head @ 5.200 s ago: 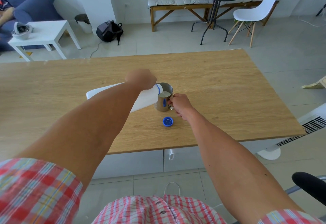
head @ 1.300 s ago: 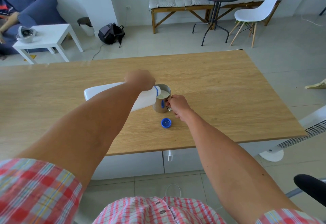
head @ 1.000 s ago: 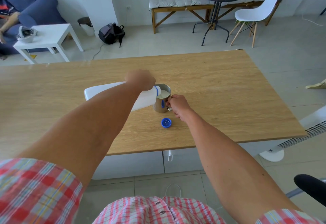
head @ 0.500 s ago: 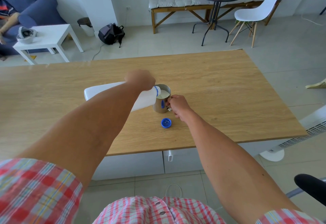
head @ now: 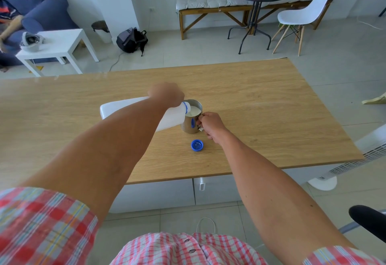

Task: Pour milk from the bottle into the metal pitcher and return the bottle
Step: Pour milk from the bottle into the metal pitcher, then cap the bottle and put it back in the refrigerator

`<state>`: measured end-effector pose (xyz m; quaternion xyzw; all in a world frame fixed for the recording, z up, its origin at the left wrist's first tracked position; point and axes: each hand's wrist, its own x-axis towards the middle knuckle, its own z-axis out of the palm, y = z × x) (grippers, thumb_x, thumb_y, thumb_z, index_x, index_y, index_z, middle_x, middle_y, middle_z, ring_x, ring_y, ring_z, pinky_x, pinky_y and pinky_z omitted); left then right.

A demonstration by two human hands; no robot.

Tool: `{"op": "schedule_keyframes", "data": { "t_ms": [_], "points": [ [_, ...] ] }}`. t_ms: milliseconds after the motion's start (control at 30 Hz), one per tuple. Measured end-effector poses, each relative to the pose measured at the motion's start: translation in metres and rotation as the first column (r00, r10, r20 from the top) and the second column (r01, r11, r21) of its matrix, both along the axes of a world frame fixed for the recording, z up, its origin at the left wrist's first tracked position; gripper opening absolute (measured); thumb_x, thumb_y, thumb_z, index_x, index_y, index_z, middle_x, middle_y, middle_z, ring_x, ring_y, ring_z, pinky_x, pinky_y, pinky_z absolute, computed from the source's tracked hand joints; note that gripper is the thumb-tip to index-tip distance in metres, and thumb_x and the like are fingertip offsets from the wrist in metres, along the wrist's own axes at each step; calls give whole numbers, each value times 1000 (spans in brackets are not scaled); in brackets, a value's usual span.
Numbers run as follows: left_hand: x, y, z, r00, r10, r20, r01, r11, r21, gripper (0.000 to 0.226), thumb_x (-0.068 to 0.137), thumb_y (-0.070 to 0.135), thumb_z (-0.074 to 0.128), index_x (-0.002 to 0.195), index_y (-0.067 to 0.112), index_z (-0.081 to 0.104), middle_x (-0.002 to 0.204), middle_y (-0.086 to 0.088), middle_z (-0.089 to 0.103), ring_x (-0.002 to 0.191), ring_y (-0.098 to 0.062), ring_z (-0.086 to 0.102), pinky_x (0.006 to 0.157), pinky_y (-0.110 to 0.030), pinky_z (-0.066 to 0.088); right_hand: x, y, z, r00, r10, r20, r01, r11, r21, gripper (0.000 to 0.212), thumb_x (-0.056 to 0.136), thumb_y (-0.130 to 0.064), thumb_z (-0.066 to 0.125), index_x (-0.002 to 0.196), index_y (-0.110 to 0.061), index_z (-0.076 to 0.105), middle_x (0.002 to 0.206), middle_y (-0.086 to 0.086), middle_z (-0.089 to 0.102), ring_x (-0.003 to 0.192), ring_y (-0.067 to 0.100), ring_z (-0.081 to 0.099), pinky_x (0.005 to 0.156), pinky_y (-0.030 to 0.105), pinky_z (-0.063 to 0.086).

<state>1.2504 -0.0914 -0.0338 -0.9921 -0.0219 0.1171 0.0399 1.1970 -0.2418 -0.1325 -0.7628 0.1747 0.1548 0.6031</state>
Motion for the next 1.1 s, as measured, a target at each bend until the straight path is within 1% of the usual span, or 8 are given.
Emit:
{"op": "schedule_keyframes", "data": {
  "t_ms": [133, 433, 633, 767, 833, 900, 1000, 1100],
  "points": [
    [-1, 5, -1, 999, 38, -2, -38, 997, -62, 26, 99, 30, 40, 95, 13, 59, 83, -6, 59, 73, -24, 56, 72, -36, 42, 2, 0, 0, 1000, -1, -8, 0, 1000, -6, 25, 102, -9, 41, 91, -10, 64, 69, 2, 51, 49, 11, 35, 34, 15, 23],
    [-17, 29, -17, 981, 192, -8, -184, 924, -336, 30, 97, 33, 38, 78, 14, 51, 81, -5, 57, 66, -20, 49, 57, -31, 30, 5, 0, -7, 1000, -7, -21, 5, 999, -52, 27, 101, -14, 45, 85, -11, 67, 76, 8, 59, 48, 15, 38, 42, 23, 26],
    [-29, 40, -23, 950, 311, -19, -273, 804, -528, 34, 97, 35, 35, 76, 12, 49, 78, -8, 53, 65, -22, 47, 61, -33, 33, -3, 0, -11, 993, -98, 62, 104, 990, -92, 29, 100, -28, 58, 104, -2, 70, 81, 7, 69, 57, 19, 55, 49, 28, 43],
    [-31, 58, -17, 911, 413, 10, -302, 682, -666, 39, 96, 41, 33, 81, 11, 51, 80, -8, 54, 72, -28, 52, 67, -35, 38, -30, 3, -18, 973, -137, 185, 186, 943, -276, 39, 93, -44, 55, 121, -17, 53, 112, -1, 62, 83, 16, 63, 67, 32, 46],
    [-33, 64, -15, 877, 480, 25, -306, 599, -740, 40, 95, 42, 34, 75, 11, 48, 76, -6, 51, 69, -26, 49, 65, -34, 38, -48, 7, -28, 969, -101, 224, 185, 899, -397, 39, 92, -48, 55, 121, -22, 47, 120, -5, 56, 85, 15, 60, 72, 35, 46],
    [-38, 70, -14, 839, 544, 27, -300, 504, -810, 40, 95, 41, 34, 68, 11, 40, 71, -3, 46, 62, -23, 42, 61, -32, 35, -60, 11, -44, 982, 8, 189, 78, 893, -442, 39, 89, -42, 60, 122, -24, 46, 122, -6, 52, 83, 12, 59, 71, 35, 47],
    [-46, 76, -19, 809, 587, 21, -225, 343, -912, 36, 90, 41, 35, 69, 11, 33, 70, -3, 36, 61, -22, 30, 58, -34, 27, -68, 16, -61, 975, 200, 96, -112, 817, -565, 58, 83, -43, 69, 133, -25, 44, 124, -4, 47, 99, 18, 60, 77, 38, 54],
    [-55, 80, -27, 795, 606, 27, -141, 227, -964, 34, 85, 42, 35, 66, 15, 29, 68, -6, 31, 63, -21, 29, 57, -37, 25, -68, 21, -70, 961, 264, 85, -145, 739, -658, 60, 84, -44, 73, 135, -21, 50, 124, 2, 48, 110, 25, 57, 86, 41, 54]
  ]
}}
